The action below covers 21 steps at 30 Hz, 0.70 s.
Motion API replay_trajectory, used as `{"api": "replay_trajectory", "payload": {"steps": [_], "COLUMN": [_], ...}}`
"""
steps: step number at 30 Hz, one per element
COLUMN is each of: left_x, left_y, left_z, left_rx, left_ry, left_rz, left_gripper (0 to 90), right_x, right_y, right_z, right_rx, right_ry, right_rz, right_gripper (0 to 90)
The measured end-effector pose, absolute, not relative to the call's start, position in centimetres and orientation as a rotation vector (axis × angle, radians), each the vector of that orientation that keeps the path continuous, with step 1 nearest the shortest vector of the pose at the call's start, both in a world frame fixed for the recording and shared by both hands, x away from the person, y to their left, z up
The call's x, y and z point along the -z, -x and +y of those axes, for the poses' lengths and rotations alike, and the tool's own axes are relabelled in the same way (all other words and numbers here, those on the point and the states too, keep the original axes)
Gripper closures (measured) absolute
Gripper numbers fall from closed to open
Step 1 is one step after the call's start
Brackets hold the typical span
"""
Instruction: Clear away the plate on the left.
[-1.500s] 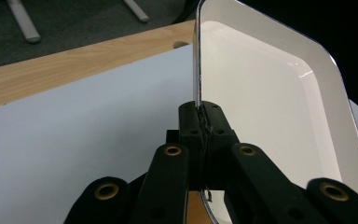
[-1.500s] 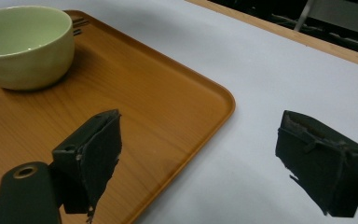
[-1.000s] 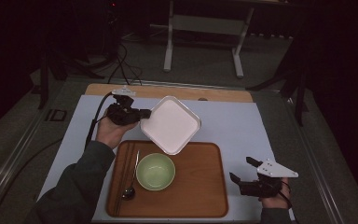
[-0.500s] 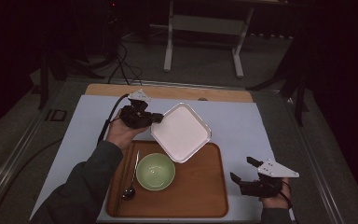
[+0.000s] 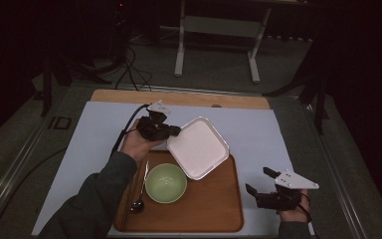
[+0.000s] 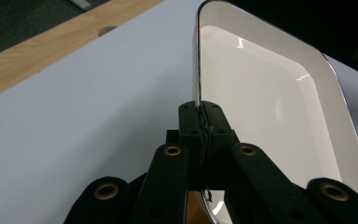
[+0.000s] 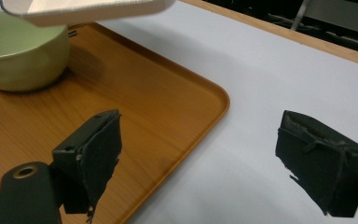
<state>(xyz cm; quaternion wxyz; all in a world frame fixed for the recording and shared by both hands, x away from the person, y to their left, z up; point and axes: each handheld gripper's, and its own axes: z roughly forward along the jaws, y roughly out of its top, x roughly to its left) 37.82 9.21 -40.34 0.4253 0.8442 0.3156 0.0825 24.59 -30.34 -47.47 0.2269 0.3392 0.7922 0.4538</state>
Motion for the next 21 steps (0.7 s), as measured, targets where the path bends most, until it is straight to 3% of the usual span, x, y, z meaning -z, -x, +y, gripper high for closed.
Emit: {"api": "replay_trajectory", "payload": {"steps": [21], "left_x": [44.1], "left_y": [-36.9], "left_z": [3.9], "left_rx": [-0.184], "left_ry": [-2.266], "left_rz": [0.637], "left_gripper": [89.2], "right_x": [47.4], "right_y": [-24.5], "right_z": [-30.6], "right_rx": [-1.258], "right_ry": [-0.935], "right_rz": [2.173], "right_gripper": [13.8]}}
